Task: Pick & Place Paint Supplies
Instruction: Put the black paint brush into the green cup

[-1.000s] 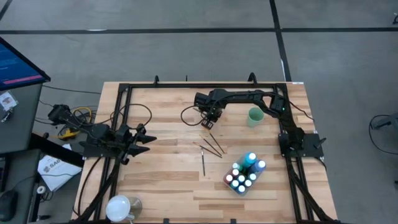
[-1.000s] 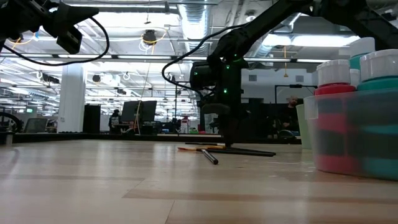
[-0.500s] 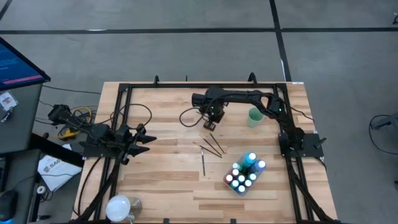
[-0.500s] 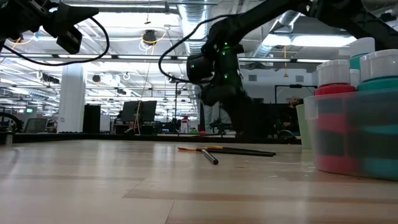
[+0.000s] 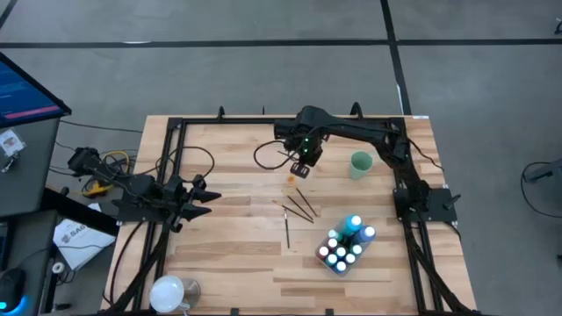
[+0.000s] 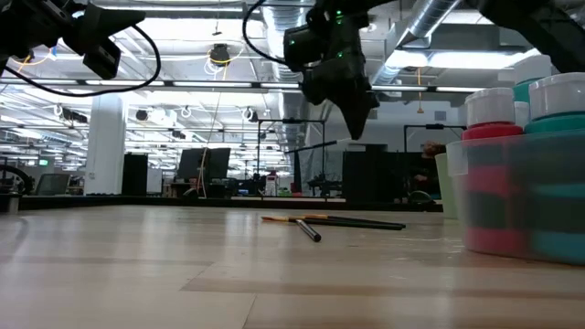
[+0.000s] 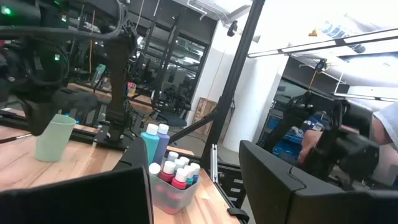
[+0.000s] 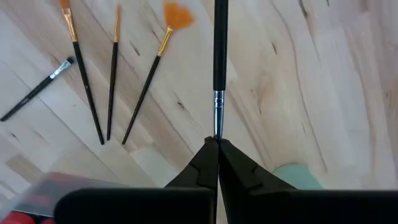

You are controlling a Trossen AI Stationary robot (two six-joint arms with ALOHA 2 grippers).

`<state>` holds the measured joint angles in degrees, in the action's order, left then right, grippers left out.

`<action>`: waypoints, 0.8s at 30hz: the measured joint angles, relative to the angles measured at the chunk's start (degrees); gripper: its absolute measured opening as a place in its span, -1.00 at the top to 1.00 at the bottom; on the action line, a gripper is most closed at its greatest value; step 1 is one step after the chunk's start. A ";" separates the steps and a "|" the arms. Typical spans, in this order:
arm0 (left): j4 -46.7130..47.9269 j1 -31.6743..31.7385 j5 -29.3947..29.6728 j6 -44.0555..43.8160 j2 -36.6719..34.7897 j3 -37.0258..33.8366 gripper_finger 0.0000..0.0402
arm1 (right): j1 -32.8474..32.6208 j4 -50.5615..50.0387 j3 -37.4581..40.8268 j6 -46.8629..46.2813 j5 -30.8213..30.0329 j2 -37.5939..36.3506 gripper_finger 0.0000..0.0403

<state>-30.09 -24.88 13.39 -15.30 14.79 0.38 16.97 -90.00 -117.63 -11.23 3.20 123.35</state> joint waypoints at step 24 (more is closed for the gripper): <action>-0.57 0.00 0.11 0.00 0.32 0.00 0.34 | -3.47 -0.03 32.24 -32.37 1.34 -38.09 1.00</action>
<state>-30.66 -24.88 13.50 -15.29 15.11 0.38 13.50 -90.02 -85.39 -43.60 4.54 85.26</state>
